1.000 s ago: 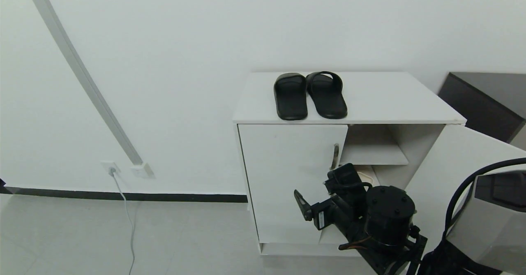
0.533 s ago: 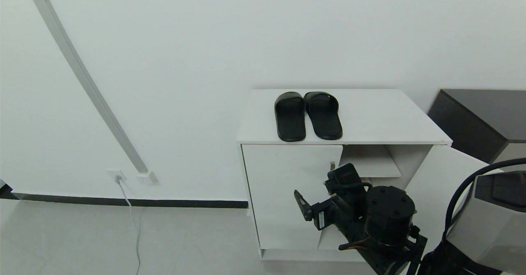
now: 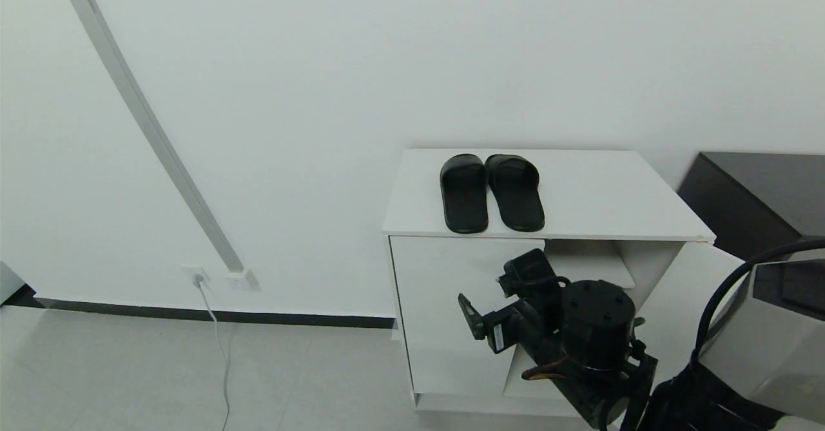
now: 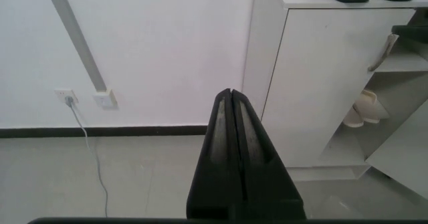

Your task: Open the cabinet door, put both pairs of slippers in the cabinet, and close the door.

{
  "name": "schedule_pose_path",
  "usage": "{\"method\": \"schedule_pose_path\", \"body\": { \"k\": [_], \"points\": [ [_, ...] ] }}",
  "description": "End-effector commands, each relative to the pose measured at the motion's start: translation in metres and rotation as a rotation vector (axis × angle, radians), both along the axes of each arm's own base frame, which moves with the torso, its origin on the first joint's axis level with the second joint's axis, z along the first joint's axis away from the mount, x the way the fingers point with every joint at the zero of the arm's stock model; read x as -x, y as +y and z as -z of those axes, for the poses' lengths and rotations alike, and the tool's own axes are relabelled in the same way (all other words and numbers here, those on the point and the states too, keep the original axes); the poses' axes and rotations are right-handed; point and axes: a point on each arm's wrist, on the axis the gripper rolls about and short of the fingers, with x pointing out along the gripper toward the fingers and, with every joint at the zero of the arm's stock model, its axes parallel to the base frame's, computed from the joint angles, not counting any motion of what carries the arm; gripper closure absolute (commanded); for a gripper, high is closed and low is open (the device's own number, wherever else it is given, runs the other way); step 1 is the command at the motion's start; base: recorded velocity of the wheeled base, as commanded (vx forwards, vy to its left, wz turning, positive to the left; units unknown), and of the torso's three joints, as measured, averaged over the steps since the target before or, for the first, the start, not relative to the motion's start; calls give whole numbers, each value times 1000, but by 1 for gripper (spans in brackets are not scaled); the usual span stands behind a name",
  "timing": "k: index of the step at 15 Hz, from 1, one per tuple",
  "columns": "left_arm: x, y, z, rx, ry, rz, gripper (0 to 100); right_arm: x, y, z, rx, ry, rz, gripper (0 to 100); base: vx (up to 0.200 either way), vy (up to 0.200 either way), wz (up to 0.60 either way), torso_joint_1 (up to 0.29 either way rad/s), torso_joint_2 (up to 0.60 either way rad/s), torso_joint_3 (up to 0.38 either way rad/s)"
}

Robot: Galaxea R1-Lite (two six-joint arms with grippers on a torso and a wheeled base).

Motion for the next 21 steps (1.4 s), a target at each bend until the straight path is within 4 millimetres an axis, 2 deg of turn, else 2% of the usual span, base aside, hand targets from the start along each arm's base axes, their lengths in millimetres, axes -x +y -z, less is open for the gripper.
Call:
{"method": "schedule_pose_path", "body": {
  "k": [1, 2, 3, 4, 5, 8, 10, 14, 15, 17, 19, 21],
  "points": [
    [0, 0, 0, 0, 1, 0, 100, -10, 9, -37, -67, -14, 43, 0, 0, 0, 0, 0, 0, 0],
    [0, 0, 0, 0, 1, 0, 100, -15, 13, -57, -89, 3, 94, 0, 0, 0, 0, 0, 0, 0],
    [0, 0, 0, 0, 1, 0, 100, -15, 13, -60, -92, 7, 103, 0, 0, 0, 0, 0, 0, 0],
    [0, 0, 0, 0, 1, 1, 100, -25, 17, -91, -112, 37, 230, 0, 0, 0, 0, 0, 0, 0],
    [0, 0, 0, 0, 1, 1, 100, -28, 20, -105, -127, 47, 285, 0, 0, 0, 0, 0, 0, 0],
    [0, 0, 0, 0, 1, 1, 100, -28, 18, -122, -117, 68, 342, 0, 0, 0, 0, 0, 0, 0],
    [0, 0, 0, 0, 1, 1, 100, -30, 16, -120, -113, 66, 371, 0, 0, 0, 0, 0, 0, 0],
    [0, 0, 0, 0, 1, 1, 100, -32, 15, -107, -110, 96, 380, 0, 200, 0, 0, 2, -1, 2],
    [0, 0, 0, 0, 1, 1, 100, -34, 16, -94, -97, 121, 386, 0, 200, 0, 0, 7, 2, -2],
    [0, 0, 0, -1, 0, 1, 100, -38, 18, -84, -95, 129, 386, 0, 200, 0, 0, 14, 7, 0],
    [0, 0, 0, 0, 1, 1, 100, -51, 19, -66, -91, 131, 398, 0, 200, 0, 0, 5, 0, 0],
    [0, 0, 0, 0, 1, 1, 100, -61, 20, -56, -96, 134, 386, 0, 0, 0, 0, 0, 0, 0]
  ]
}}
